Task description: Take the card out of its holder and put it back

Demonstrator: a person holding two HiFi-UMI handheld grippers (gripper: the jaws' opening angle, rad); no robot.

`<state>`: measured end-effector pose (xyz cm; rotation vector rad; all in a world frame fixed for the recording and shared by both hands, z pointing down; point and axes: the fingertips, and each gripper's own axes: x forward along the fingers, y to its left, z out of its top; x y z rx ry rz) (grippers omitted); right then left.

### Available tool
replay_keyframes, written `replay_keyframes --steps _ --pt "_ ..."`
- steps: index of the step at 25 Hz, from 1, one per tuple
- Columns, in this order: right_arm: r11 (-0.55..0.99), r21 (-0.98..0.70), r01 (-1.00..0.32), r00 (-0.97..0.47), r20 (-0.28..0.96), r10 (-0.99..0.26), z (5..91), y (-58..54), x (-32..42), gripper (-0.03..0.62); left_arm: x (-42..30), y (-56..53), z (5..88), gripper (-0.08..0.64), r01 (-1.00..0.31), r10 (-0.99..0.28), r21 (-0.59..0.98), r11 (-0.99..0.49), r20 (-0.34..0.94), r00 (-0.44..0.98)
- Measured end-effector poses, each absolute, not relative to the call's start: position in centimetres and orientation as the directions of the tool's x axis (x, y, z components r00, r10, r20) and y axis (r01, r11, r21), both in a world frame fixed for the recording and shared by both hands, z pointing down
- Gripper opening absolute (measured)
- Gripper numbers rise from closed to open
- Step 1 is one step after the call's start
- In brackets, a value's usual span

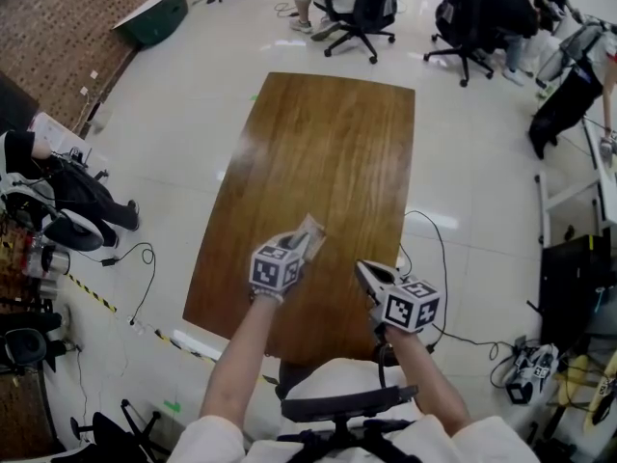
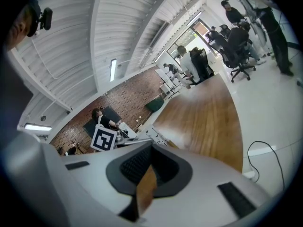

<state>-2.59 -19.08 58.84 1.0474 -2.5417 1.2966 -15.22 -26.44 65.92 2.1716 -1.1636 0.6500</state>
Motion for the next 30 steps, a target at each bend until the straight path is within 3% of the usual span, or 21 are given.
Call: replay_keyframes --steps 11,14,17,25,30 --pt "0.386 -0.676 -0.628 -0.748 0.387 -0.539 59.2 -18.9 -1.8 0.003 -15.2 -26.4 67.0 0.015 -0.853 -0.565 0.274 -0.443 0.653 0.504" --pt "0.392 -0.673 -0.627 -0.75 0.385 -0.538 58.8 -18.8 -1.8 0.003 -15.4 -26.6 66.6 0.133 -0.861 -0.594 0.279 -0.425 0.632 0.498" --pt "0.403 -0.677 -0.616 -0.76 0.374 -0.532 58.5 -18.5 -1.3 0.003 -15.8 -26.2 64.5 0.133 -0.873 -0.646 0.292 -0.391 0.589 0.486" --pt "0.481 -0.687 -0.545 -0.82 0.319 -0.475 56.7 -18.4 -0.4 0.003 -19.6 -22.1 55.5 0.133 -0.941 -0.855 0.301 -0.156 0.435 0.281" --pt "0.574 -0.659 -0.486 -0.868 0.285 -0.407 54.6 -17.7 -0.2 0.003 -20.1 -16.4 52.1 0.132 -0.953 -0.916 0.302 -0.029 0.373 0.146"
